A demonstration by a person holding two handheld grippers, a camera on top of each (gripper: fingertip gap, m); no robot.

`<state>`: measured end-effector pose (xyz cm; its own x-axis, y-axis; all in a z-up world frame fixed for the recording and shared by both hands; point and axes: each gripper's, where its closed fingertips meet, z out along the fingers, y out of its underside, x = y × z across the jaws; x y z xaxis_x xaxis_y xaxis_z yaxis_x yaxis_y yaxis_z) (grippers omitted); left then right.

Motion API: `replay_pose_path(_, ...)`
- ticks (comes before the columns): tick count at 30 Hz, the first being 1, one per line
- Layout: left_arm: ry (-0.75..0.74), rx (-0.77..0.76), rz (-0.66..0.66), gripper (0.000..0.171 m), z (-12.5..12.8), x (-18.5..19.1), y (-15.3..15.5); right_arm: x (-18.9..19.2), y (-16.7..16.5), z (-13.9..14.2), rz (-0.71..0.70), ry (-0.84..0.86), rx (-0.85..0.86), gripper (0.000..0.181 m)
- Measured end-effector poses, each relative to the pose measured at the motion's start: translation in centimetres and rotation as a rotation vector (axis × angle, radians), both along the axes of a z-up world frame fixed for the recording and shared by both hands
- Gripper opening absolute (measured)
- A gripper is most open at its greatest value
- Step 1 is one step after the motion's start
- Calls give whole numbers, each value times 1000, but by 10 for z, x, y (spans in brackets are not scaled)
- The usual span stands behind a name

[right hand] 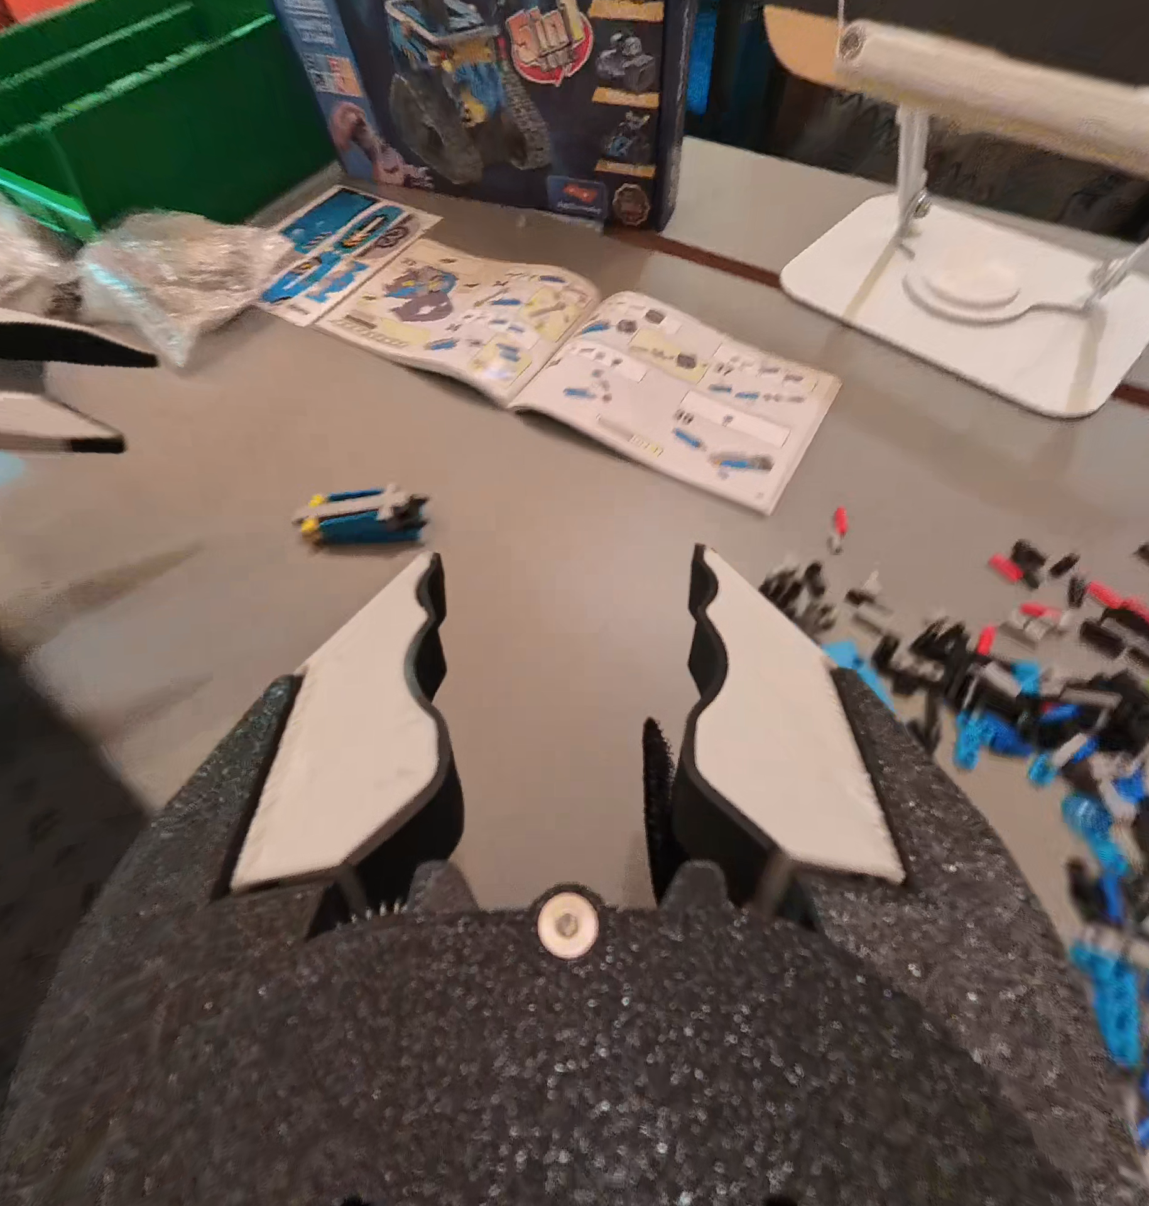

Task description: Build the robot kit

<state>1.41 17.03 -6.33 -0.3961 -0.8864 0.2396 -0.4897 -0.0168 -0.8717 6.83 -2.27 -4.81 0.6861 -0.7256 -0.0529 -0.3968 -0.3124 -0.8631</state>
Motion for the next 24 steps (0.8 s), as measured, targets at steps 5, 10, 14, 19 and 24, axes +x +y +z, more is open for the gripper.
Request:
replay_pose_path(5, -38, -22, 13, 76, -6, 42, 0, 78, 28, -26, -35, -17, 22, 67)
replay_pose_path(10, 6, -38, -11, 75, -30, 65, 3, 90, 20, -75, -81, 59, -57, 67)
replay_pose_path(14, 24, -103, -19, 75, -41, 64, 1, 84, 7, -77, -100, 41, -16, 63)
replay_pose_path(19, 1, -143, -75, 73, -38, 60, -7, 73, 16, -60, -54, -12, 60, 61)
replay_pose_path(24, -84, -159, -122, 71, -21, 61, -20, 71, 15, -49, -54, -80, 92, 57)
